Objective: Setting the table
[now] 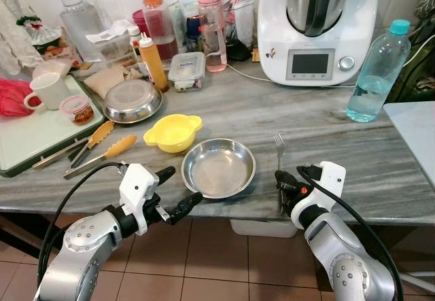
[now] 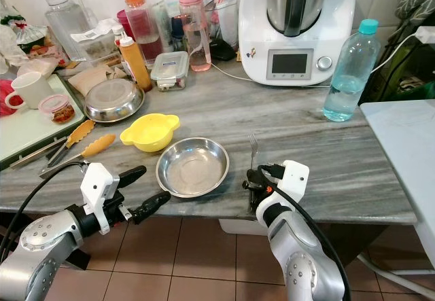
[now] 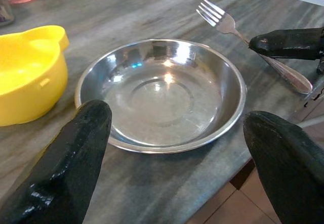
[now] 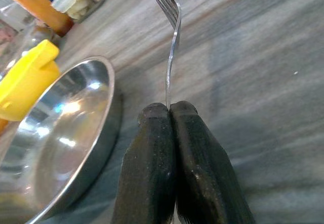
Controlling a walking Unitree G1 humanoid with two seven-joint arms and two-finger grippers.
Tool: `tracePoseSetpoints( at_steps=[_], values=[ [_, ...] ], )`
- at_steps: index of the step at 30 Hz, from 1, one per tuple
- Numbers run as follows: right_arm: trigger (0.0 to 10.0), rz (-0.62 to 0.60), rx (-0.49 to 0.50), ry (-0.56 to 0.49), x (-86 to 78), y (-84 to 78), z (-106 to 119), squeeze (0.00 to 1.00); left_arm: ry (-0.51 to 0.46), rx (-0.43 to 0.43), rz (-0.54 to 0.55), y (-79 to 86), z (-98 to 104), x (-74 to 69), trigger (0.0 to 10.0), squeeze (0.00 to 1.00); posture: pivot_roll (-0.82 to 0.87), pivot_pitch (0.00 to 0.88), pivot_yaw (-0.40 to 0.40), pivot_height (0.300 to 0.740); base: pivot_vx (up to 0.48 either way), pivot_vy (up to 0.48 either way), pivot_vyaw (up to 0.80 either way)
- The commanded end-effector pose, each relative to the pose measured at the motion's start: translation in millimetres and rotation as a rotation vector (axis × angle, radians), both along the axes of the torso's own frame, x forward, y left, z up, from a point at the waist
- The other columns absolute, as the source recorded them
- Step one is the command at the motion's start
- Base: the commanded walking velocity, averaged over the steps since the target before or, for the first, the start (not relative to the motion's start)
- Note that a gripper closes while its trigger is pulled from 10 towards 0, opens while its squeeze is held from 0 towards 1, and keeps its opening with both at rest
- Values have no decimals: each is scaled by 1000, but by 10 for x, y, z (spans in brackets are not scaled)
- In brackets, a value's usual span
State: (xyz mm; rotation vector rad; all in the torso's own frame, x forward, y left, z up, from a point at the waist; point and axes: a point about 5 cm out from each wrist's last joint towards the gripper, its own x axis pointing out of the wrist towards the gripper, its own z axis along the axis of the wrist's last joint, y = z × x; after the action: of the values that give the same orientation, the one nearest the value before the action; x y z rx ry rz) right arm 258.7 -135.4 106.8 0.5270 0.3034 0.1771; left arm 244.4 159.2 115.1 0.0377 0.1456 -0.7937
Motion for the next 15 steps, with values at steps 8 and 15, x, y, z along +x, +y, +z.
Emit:
tracePoseSetpoints(
  at_steps=[8,15],
  values=[
    [10000,78,114,24,-9,156,3,0,3,13,-1,7,47,12,10000,0,-88,65,140,740,0,0,0],
    [10000,78,114,24,-9,156,3,0,3,13,-1,7,47,12,10000,0,-88,65,140,740,0,0,0]
  ],
)
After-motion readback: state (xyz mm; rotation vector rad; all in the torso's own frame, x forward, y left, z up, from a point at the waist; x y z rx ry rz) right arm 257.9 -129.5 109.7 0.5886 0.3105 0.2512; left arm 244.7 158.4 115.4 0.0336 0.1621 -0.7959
